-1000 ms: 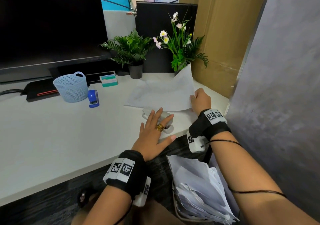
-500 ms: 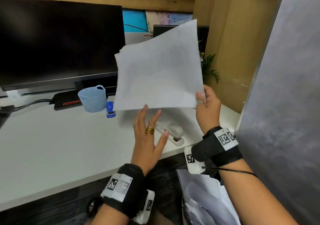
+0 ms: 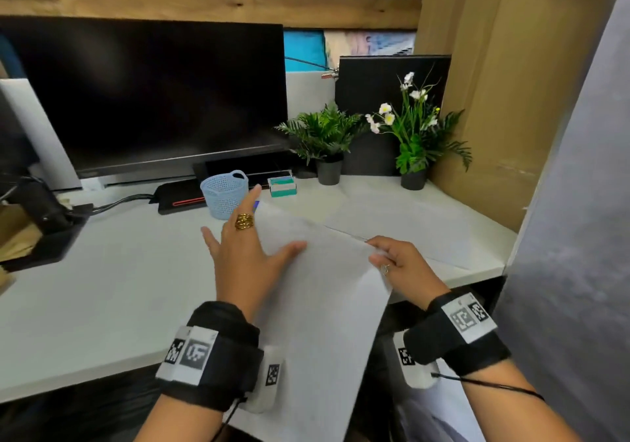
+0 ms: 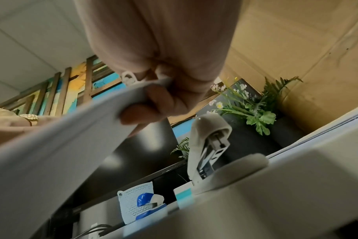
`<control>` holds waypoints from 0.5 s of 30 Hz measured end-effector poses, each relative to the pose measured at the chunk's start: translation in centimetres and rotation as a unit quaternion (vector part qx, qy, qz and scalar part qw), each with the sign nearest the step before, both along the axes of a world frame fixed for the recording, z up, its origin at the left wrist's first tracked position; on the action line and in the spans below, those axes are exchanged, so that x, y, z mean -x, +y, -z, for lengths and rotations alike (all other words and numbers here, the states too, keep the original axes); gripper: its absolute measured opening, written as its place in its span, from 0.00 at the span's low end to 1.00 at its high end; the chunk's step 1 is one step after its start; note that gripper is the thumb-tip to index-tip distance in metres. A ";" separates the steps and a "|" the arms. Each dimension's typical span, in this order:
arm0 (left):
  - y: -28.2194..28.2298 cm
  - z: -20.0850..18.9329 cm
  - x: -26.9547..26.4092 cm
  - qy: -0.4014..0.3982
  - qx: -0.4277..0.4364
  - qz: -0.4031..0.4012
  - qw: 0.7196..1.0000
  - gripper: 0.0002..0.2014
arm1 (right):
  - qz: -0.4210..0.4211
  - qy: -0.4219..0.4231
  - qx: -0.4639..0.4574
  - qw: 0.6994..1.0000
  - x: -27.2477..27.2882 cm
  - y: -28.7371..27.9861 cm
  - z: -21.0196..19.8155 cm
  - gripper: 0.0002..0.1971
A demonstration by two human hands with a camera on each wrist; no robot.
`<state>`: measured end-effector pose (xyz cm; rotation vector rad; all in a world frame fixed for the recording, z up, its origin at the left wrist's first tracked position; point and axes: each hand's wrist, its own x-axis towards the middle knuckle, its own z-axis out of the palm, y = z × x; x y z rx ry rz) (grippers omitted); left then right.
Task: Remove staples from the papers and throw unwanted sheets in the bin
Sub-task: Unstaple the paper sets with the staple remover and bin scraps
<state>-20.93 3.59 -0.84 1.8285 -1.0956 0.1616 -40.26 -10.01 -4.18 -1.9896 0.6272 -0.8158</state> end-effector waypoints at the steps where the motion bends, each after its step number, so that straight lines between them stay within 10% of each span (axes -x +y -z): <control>1: 0.0 -0.1 -0.2 0.016 -0.015 0.014 1.000 0.41 | -0.019 0.022 0.004 1.000 0.0 -0.1 -0.2 0.15; 4: 0.3 -0.1 -0.7 0.059 -0.015 0.043 0.997 0.23 | -0.029 0.068 0.005 0.997 -0.2 -0.1 -0.8 0.12; 9: 0.7 0.1 -0.8 0.091 0.009 0.046 0.995 0.12 | 0.217 0.154 0.205 0.942 -1.6 -2.9 -3.1 0.14; 15: 0.6 1.1 -0.5 0.090 -0.016 0.055 0.994 0.09 | 0.072 0.523 0.078 0.846 -4.1 -6.2 -2.2 0.28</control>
